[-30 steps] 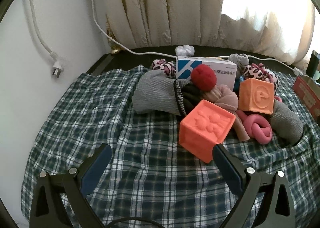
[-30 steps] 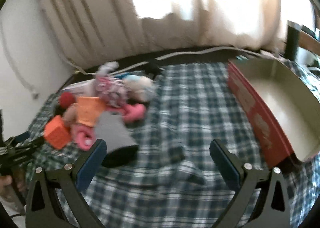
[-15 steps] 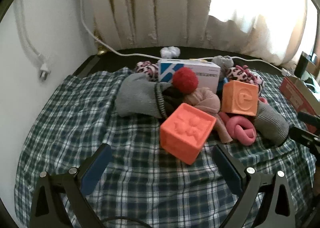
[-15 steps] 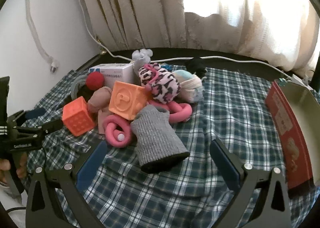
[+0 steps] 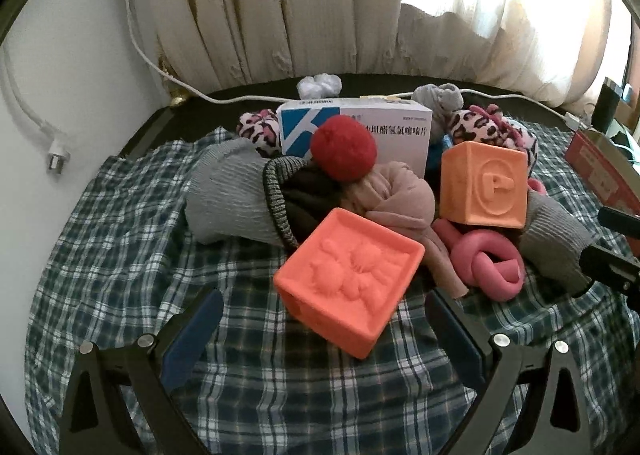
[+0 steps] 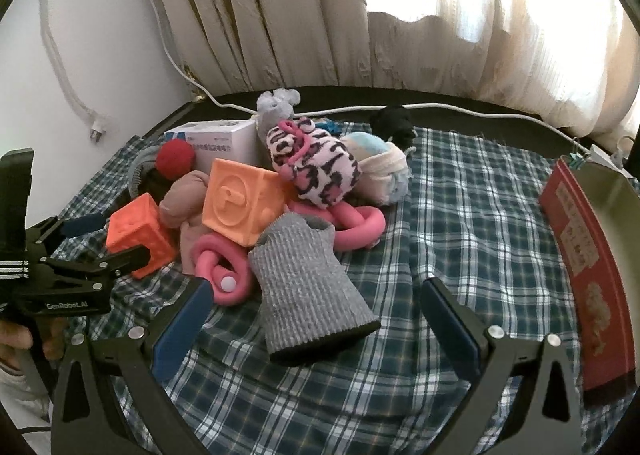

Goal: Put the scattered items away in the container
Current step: 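Move the right gripper toward the grey knit sock on the pile, then grasp the grey knit sock with the right gripper while the left grasps the orange block, then carry the sock and orange block into the cardboard box and release both, then return both grippers to the pile of toys, then grasp the orange P block with the right gripper while the left grasps the black-rimmed grey hat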

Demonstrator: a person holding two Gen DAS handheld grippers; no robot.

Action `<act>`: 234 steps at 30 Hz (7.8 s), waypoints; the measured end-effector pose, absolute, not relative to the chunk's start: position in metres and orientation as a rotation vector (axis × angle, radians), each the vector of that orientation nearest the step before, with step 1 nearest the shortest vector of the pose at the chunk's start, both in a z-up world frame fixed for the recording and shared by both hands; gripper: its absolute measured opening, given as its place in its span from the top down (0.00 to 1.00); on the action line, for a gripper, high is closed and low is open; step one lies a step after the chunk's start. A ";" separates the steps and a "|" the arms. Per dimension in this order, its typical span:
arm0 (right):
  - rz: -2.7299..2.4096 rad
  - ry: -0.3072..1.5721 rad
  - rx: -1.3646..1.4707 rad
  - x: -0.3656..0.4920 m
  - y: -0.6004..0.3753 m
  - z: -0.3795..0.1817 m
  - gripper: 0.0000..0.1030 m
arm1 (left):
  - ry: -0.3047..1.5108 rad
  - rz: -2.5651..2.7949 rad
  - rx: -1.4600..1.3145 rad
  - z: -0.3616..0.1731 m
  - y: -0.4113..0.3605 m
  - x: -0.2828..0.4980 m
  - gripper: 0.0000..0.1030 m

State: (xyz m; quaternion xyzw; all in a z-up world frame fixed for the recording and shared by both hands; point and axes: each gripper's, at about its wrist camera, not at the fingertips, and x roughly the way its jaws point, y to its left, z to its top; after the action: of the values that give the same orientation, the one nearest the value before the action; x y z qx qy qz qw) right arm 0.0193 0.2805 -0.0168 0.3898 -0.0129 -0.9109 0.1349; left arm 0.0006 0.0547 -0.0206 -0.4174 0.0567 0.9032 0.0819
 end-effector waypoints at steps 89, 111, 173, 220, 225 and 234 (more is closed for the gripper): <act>-3.192 -0.834 0.901 0.100 0.545 0.014 0.48 | 0.143 2.313 -0.896 0.062 0.267 0.024 0.39; -3.282 -0.962 0.914 0.101 0.576 0.001 0.48 | 0.237 2.174 -0.888 0.046 0.453 -0.038 0.29; -2.808 -0.414 1.084 0.037 0.356 0.019 0.25 | -0.100 2.663 -1.120 0.010 0.080 -0.033 0.20; -2.749 0.014 1.151 -0.045 0.220 -0.010 0.46 | -0.088 2.875 -1.159 -0.011 0.015 -0.054 0.20; -2.739 -0.029 1.111 -0.039 0.224 -0.009 0.46 | -0.148 2.859 -1.152 -0.014 0.008 -0.057 0.69; -2.784 -0.027 0.902 -0.018 0.222 0.010 0.47 | -0.268 2.916 -0.906 0.012 0.000 -0.036 0.94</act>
State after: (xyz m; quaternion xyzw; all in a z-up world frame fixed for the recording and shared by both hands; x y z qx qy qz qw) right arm -0.0179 0.2219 0.0100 0.3064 -0.0092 -0.9458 0.1073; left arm -0.0358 -0.0003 0.0121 -0.2954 -0.0873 0.9506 0.0384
